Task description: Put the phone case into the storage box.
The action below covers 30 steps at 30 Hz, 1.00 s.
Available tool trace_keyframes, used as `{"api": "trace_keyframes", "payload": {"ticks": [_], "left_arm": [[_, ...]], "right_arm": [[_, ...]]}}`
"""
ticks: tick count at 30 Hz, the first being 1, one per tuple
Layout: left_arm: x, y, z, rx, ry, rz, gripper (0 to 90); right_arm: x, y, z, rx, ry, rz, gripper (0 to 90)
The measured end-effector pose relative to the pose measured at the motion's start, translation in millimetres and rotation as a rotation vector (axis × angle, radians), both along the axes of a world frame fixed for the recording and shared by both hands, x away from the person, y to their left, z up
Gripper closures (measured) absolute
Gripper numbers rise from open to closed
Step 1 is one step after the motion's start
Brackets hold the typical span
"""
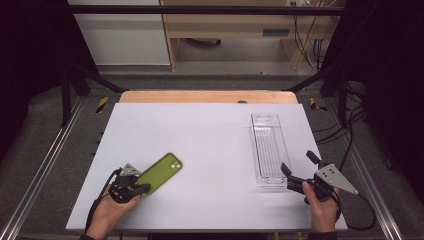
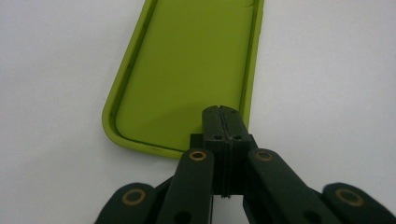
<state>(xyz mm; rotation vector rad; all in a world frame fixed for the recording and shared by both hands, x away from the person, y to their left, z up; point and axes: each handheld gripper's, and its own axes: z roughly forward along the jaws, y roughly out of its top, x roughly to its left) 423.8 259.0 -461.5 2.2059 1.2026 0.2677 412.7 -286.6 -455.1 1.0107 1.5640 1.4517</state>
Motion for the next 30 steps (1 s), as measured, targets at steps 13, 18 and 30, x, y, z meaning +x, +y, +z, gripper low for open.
{"api": "trace_keyframes", "payload": {"ticks": [13,18,30], "left_arm": [[-15.5,12.7,2.0,0.028,0.011,-0.036,90.0],[-19.2,16.4,2.3,0.039,0.006,-0.046,90.0],[-21.4,22.2,15.2,0.035,-0.050,-0.039,89.8]], "right_arm": [[-1.1,-0.7,0.7,0.017,-0.003,-0.005,3.2],[-1.9,-2.6,0.6,0.021,-0.005,-0.011,3.2],[-1.5,-0.8,-0.2,0.018,0.001,-0.013,3.1]]}}
